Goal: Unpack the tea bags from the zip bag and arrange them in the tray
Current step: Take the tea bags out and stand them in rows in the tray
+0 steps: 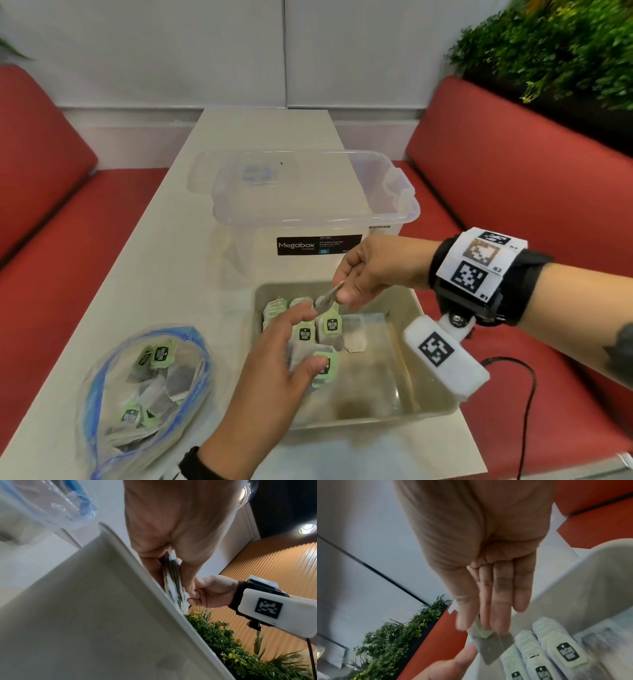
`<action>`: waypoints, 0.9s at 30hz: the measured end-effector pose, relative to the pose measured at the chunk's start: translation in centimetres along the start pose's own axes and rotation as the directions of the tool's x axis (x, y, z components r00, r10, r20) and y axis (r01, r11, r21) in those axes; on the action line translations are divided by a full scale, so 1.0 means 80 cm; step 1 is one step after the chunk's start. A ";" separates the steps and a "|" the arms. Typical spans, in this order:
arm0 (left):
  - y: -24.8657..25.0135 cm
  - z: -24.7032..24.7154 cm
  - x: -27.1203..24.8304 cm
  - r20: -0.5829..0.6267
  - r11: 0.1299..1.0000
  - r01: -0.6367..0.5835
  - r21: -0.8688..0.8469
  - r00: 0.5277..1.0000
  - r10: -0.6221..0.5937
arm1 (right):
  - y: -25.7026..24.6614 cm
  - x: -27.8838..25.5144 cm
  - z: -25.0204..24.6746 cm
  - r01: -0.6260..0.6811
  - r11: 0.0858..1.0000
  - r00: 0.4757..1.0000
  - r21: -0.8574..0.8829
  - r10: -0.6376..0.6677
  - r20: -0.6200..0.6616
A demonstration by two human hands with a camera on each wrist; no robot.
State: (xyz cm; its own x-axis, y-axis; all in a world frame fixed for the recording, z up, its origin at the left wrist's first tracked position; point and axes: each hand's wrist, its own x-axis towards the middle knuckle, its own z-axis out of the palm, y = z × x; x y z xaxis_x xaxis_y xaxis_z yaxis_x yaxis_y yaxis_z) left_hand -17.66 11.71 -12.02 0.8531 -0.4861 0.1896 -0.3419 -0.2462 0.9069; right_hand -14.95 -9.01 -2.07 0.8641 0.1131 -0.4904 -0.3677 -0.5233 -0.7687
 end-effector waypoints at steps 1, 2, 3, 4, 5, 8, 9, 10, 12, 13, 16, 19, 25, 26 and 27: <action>-0.002 0.000 0.000 0.019 1.000 -0.008 0.013 1.000 0.008 | 0.001 0.001 0.000 -0.001 1.000 1.000 -0.001 0.001 -0.022; -0.003 -0.001 0.000 0.042 1.000 -0.011 0.024 0.999 0.010 | 0.003 0.003 0.001 -0.002 1.000 0.998 -0.015 0.001 -0.056; -0.003 -0.001 0.000 0.066 0.999 -0.015 0.037 0.998 0.012 | 0.005 0.005 0.002 -0.001 0.999 0.995 -0.043 -0.003 -0.096; -0.004 -0.002 0.000 0.091 0.998 -0.024 0.052 0.996 0.019 | 0.008 0.006 0.002 0.002 0.997 0.991 -0.083 -0.013 -0.131; -0.004 -0.002 0.001 0.113 0.997 -0.035 0.064 0.993 0.027 | 0.010 0.008 0.003 0.007 0.991 0.988 -0.130 -0.027 -0.150; -0.003 -0.002 0.005 0.154 0.996 -0.056 0.076 0.987 0.044 | 0.012 0.010 0.007 0.036 0.969 0.984 -0.244 -0.077 -0.162; -0.003 -0.002 0.006 0.160 0.995 -0.059 0.076 0.986 0.046 | 0.013 0.011 0.009 0.040 0.964 0.982 -0.264 -0.087 -0.168; -0.004 -0.003 0.007 0.164 0.995 -0.060 0.078 0.985 0.047 | 0.014 0.010 0.010 0.043 0.961 0.982 -0.274 -0.092 -0.168; -0.005 -0.004 0.009 0.179 0.995 -0.058 0.082 0.983 0.043 | 0.015 0.010 0.012 0.057 0.953 0.982 -0.297 -0.107 -0.156; -0.005 -0.004 0.010 0.188 0.994 -0.057 0.091 0.981 0.039 | 0.015 0.010 0.013 0.072 0.946 0.981 -0.315 -0.123 -0.147; -0.005 -0.004 0.012 0.223 0.990 -0.053 0.127 0.975 0.024 | 0.017 0.012 0.016 0.111 0.955 0.986 -0.274 -0.140 -0.086; -0.003 -0.005 0.014 0.268 0.988 -0.046 0.146 0.963 0.005 | 0.016 0.013 0.019 0.137 0.961 0.990 -0.242 -0.142 -0.002; -0.001 -0.016 0.012 0.249 0.992 -0.019 0.128 0.968 -0.014 | 0.021 0.026 0.015 0.036 0.946 0.989 -0.323 -0.079 -0.122; -0.002 -0.018 0.011 0.235 0.992 -0.013 0.125 0.972 -0.017 | 0.026 0.031 0.013 -0.027 0.903 0.992 -0.428 -0.027 -0.120; -0.003 -0.021 0.010 0.223 0.992 -0.009 0.124 0.975 -0.020 | 0.032 0.036 0.012 -0.091 0.832 0.994 -0.547 0.045 -0.097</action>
State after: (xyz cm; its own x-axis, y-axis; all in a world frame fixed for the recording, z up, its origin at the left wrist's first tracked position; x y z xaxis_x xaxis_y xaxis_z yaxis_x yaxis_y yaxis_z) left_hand -16.26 12.81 -11.49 0.7504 -0.6558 0.0833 -0.3955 -0.3444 0.8515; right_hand -13.73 -9.19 -5.81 0.8760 0.0071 -0.4822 -0.1965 -0.9079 -0.3703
